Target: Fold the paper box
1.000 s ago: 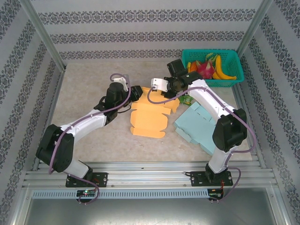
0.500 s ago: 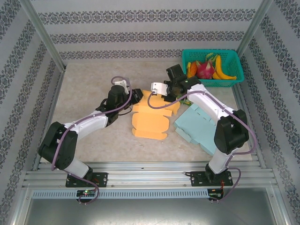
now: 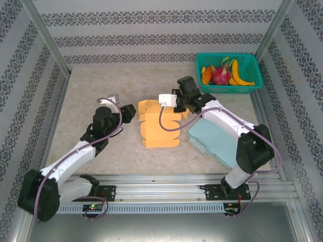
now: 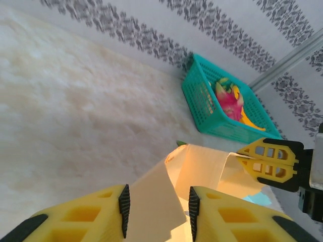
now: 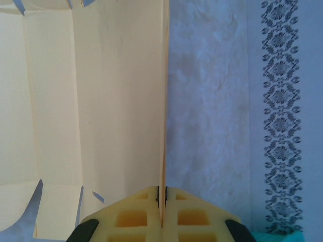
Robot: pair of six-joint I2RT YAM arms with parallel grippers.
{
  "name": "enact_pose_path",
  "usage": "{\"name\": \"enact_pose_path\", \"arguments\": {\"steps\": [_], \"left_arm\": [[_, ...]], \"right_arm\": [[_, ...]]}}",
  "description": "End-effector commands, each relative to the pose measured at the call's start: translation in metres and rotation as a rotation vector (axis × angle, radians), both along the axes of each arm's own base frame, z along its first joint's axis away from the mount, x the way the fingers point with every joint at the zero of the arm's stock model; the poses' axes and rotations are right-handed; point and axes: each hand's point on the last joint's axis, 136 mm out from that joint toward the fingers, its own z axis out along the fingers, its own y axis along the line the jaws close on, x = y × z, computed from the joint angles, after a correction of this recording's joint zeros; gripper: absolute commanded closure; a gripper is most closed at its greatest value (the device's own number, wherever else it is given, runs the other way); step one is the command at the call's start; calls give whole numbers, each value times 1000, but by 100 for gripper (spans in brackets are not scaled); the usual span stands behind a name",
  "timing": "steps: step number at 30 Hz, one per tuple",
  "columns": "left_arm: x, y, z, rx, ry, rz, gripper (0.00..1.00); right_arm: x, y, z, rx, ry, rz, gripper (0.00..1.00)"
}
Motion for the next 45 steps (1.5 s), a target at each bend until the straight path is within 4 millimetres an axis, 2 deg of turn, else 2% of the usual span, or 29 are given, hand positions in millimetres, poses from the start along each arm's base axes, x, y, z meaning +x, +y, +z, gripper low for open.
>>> {"name": "enact_pose_path", "arguments": {"steps": [1, 5, 12, 16, 19, 21, 23, 26, 28, 31, 34, 36, 40, 45], "left_arm": [[-9, 33, -26, 155, -2, 121, 56], [-12, 45, -39, 227, -26, 163, 53], [-8, 34, -60, 239, -48, 105, 52], [-9, 31, -80, 229, -15, 91, 54], [-14, 37, -95, 209, 39, 119, 59], [-23, 28, -87, 147, 10, 69, 59], [-35, 12, -66, 78, -58, -21, 59], [-44, -7, -40, 88, -123, -102, 59], [-47, -23, -33, 107, -166, -172, 59], [-45, -47, -37, 102, -180, -269, 59], [-34, -67, -45, 115, -164, -326, 61], [-22, -71, -50, 129, -154, -316, 62], [11, -55, -61, 206, -113, -164, 63], [40, -27, -91, 214, 1, -34, 64]], "right_arm": [[2, 7, 17, 3, -115, 28, 100], [-5, 13, 13, -5, -122, 58, 100], [-13, 25, -3, -60, -163, 103, 100], [-7, 23, -5, -61, -139, 68, 100], [2, 18, -7, -66, -107, 12, 100], [8, 13, -10, -76, -85, -23, 100], [12, 11, -15, -79, -72, -37, 100], [16, 12, -16, -51, -48, -50, 100], [18, 13, -15, -28, -33, -57, 100], [20, 16, -15, -5, -20, -61, 100], [20, 17, -17, 3, -7, -58, 100], [20, 17, -19, 5, -1, -57, 100], [14, 15, -24, 11, 19, -42, 100], [10, 9, -27, 13, 30, -43, 100]]}}
